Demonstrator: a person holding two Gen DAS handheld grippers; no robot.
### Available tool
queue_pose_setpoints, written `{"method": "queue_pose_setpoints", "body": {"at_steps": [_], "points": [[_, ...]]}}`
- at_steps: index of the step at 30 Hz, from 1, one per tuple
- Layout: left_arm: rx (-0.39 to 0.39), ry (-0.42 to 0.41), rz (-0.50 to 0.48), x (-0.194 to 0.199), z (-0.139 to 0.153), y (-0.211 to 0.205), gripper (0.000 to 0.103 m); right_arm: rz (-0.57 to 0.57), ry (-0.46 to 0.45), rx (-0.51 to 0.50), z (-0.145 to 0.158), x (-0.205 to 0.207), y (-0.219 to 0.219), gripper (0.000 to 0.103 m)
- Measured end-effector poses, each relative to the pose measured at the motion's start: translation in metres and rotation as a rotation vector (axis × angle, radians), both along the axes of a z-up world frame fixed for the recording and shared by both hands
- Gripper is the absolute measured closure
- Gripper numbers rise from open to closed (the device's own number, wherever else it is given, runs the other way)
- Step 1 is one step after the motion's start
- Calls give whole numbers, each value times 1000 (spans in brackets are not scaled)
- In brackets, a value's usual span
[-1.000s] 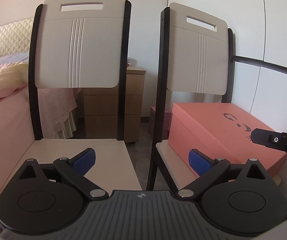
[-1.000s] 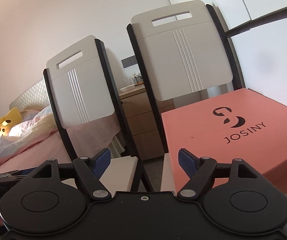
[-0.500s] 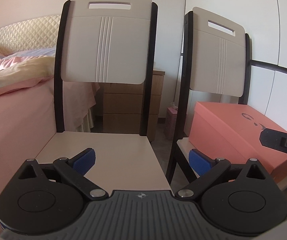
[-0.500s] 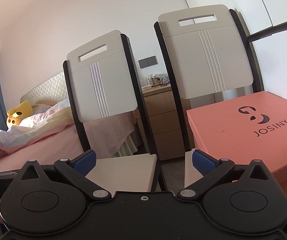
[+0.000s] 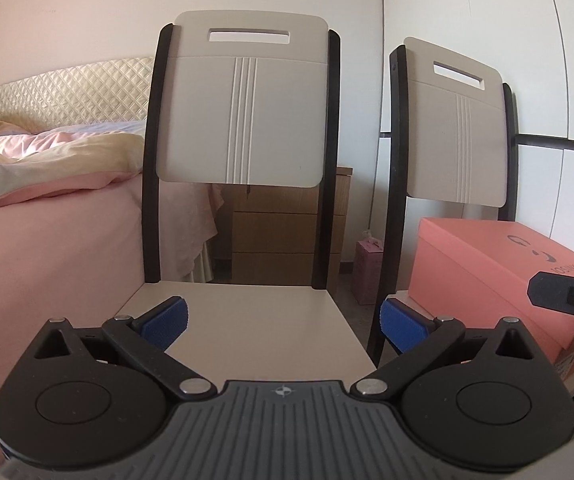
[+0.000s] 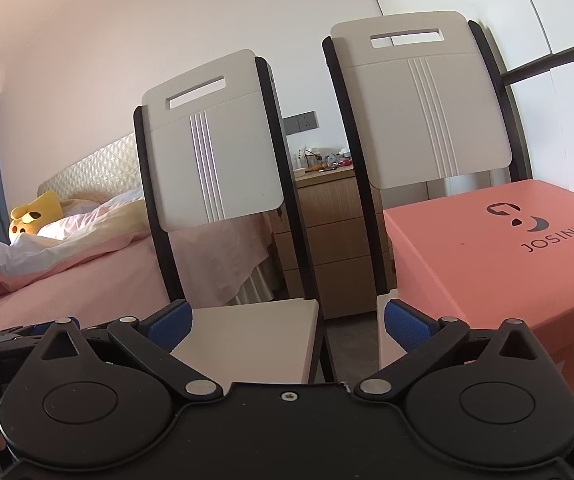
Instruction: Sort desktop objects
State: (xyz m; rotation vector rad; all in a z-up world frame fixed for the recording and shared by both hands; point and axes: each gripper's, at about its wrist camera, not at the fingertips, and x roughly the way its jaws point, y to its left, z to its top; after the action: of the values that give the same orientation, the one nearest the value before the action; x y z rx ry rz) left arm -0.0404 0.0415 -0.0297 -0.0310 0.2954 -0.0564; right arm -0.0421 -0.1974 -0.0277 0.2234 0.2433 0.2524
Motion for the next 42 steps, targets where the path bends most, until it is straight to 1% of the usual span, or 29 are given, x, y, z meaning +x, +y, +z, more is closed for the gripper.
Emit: {"method": "queue_pose_setpoints", "body": {"at_steps": [7, 9, 11, 17, 21, 42], "points": [[-6, -19, 6, -3, -3, 3, 0, -11, 13, -21, -6, 4, 7, 1], [-6, -25, 9, -4, -2, 4, 0, -6, 1, -29, -6, 4, 9, 1], [-11, -24, 15, -4, -3, 6, 0, 0, -9, -30, -5, 4, 10, 1], [-18, -13, 31, 0, -7, 10, 0, -6, 1, -43, -5, 5, 13, 1], [-17, -10, 27, -1, -8, 9, 0, -22, 18, -42, -6, 6, 11, 1], [-15, -3, 31, -2, -10, 10, 0, -20, 21, -64, -5, 4, 15, 1]]}}
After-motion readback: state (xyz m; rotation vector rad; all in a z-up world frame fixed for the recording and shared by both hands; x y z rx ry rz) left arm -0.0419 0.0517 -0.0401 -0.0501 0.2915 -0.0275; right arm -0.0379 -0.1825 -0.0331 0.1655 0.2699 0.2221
